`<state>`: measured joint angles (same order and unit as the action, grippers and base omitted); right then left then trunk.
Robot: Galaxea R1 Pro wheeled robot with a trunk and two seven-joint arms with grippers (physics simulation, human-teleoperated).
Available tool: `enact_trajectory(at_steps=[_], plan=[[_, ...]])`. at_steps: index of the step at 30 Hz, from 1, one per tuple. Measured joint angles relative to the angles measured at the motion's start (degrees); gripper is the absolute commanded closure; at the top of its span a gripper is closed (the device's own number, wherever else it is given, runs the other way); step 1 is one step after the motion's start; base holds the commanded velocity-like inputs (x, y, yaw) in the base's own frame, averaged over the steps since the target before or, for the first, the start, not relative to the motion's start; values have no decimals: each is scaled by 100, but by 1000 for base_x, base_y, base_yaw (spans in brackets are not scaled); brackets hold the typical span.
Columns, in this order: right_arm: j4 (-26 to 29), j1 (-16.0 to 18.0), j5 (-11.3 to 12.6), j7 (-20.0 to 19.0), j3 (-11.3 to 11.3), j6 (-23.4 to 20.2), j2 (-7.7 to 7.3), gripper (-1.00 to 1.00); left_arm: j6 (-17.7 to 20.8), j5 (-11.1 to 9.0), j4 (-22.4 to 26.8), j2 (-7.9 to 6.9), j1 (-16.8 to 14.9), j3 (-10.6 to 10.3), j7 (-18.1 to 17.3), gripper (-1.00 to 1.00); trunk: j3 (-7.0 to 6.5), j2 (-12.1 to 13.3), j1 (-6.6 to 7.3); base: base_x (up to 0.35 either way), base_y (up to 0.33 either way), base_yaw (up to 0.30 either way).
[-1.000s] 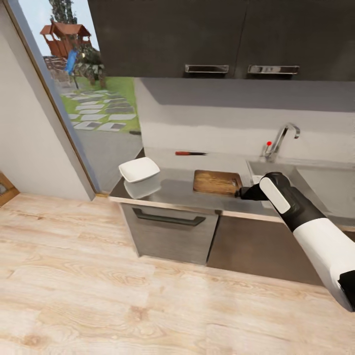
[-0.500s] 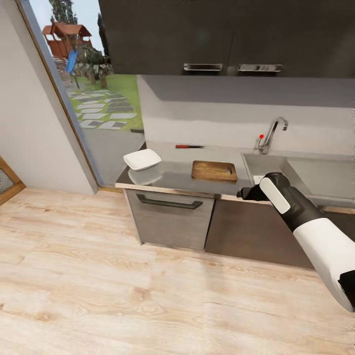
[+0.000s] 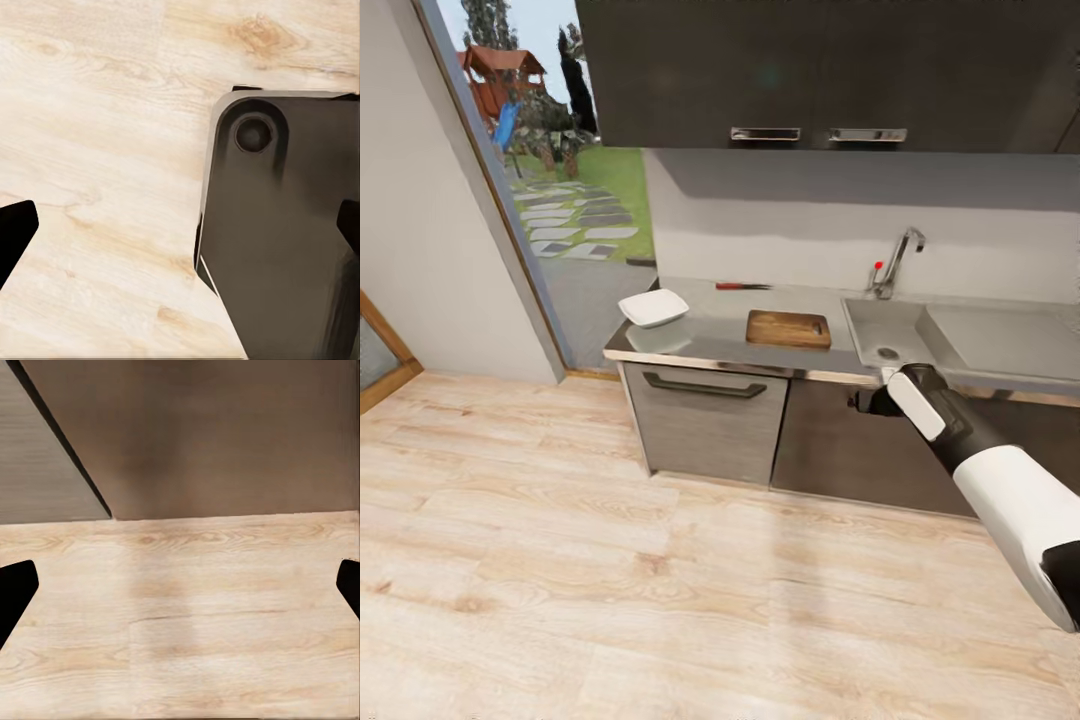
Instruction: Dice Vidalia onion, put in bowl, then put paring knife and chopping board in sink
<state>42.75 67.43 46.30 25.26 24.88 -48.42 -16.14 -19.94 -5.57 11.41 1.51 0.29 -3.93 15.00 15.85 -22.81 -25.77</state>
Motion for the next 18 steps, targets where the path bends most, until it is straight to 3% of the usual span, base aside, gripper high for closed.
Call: enact_trajectory(at_steps=[8, 12, 14, 18], plan=[[-795, -22, 20, -47, 16, 808, 46, -100, 3, 0, 0, -1, 2, 3, -2, -100, 0, -1, 1, -39, 0, 0], [-1608, -91, 28, -267, 46, 1699, 195, -100, 10, 0, -41, -14, 1, 8, -17, -100, 1, 0, 1, -5, 0, 0], [-2107, -212, -1, -587, 114, 2192, 303, -100, 9, 0, -55, -29, 1, 11, -22, -100, 1, 0, 1, -2, 0, 0], [-3024, -519, -292, -1458, 425, 3056, 465, -100, 9, -1, -66, -148, 2, 17, -38, -100, 2, -1, 2, 0, 0, 0]])
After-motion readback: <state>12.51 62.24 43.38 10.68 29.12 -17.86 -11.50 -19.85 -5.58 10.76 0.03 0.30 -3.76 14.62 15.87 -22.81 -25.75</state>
